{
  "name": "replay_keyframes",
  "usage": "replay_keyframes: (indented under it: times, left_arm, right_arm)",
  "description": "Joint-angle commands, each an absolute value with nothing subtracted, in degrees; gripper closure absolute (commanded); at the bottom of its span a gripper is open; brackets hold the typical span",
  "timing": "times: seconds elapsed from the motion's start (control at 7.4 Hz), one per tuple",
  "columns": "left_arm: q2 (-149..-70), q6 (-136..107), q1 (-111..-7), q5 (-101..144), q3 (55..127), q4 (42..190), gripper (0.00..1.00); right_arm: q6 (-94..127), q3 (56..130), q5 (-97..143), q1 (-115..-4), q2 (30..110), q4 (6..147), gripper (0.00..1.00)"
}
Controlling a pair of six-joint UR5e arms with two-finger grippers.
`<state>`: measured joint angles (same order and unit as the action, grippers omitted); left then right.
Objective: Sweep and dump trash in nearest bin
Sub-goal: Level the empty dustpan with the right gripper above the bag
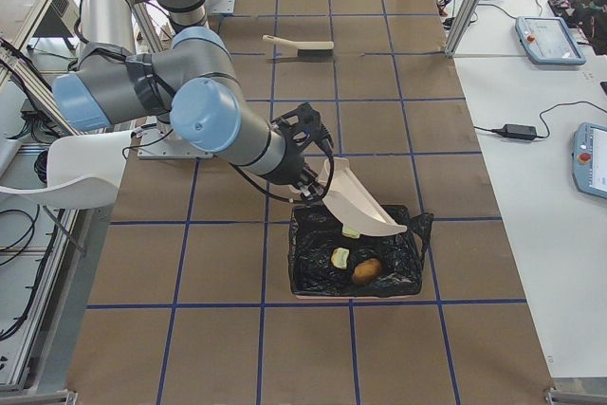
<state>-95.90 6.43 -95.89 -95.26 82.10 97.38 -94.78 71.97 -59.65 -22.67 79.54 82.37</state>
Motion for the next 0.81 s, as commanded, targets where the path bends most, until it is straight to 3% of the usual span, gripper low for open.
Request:
replay_keyframes:
  times: [0.0,0.68]
  left_arm:
    - [-95.9,6.4,-95.9,-95.4,82.2,97.4,0.00]
    - [-95.8,6.4,-95.7,-94.9,82.0,97.0,0.00]
  right_arm:
    - [-90.5,75.1,-59.2,-28.5,79.7,82.4,1.00]
    - [-74.0,82.5,-55.5,-44.4,81.6,90.0,1.00]
